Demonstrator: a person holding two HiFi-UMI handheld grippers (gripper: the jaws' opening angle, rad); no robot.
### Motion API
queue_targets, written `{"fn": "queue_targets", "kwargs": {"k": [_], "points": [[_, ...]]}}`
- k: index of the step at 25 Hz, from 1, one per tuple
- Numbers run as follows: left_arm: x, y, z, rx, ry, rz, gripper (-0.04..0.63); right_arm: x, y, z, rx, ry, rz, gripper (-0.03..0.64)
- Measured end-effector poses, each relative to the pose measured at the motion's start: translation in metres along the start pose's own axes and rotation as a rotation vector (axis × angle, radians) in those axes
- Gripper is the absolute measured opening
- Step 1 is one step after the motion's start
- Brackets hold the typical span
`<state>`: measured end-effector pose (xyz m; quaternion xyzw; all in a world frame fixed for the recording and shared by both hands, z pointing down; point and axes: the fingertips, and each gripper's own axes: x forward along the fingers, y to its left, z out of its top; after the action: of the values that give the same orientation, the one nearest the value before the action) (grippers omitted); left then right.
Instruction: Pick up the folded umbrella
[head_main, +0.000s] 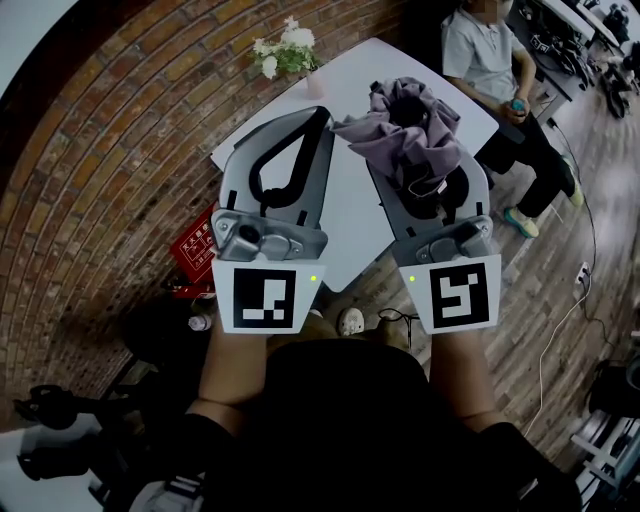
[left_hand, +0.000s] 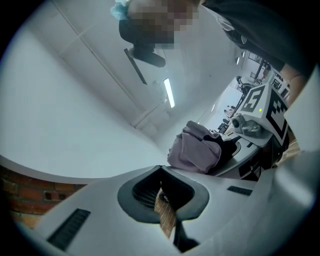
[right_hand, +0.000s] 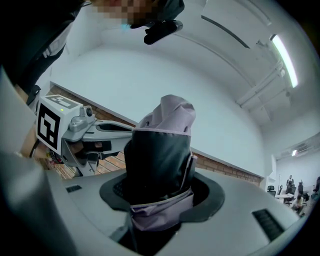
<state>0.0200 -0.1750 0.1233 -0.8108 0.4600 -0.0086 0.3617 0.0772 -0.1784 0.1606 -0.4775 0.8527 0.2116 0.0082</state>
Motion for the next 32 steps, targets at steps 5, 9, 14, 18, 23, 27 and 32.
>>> {"fn": "queue_targets", "kwargs": {"k": [5, 9, 14, 18, 23, 27, 32], "points": [[-0.002, 0.005, 0.0, -0.011, -0.012, 0.006, 0.012, 0.004, 0.004, 0.003, -0.035, -0.001, -0.005, 0.238], [-0.001, 0.004, 0.002, -0.01, -0.015, 0.002, 0.012, 0.005, 0.006, 0.005, -0.027, -0.006, 0.007, 0.238], [0.0, 0.005, -0.001, -0.007, -0.001, 0.004, 0.012, 0.006, 0.004, 0.006, -0.042, -0.02, 0.001, 0.238], [0.001, 0.004, -0.003, -0.01, 0.001, 0.005, 0.012, 0.006, 0.003, 0.007, -0.059, -0.027, -0.009, 0.238], [-0.001, 0.003, -0.003, -0.016, 0.005, 0.008, 0.012, 0.005, 0.003, 0.009, -0.067, -0.026, -0.006, 0.237], [-0.001, 0.001, -0.001, -0.007, -0.001, 0.007, 0.012, 0.002, 0.003, 0.01, -0.076, -0.028, -0.003, 0.238], [0.001, 0.003, -0.006, -0.009, 0.013, 0.009, 0.012, 0.006, 0.003, 0.011, -0.077, -0.034, 0.006, 0.238]]}}
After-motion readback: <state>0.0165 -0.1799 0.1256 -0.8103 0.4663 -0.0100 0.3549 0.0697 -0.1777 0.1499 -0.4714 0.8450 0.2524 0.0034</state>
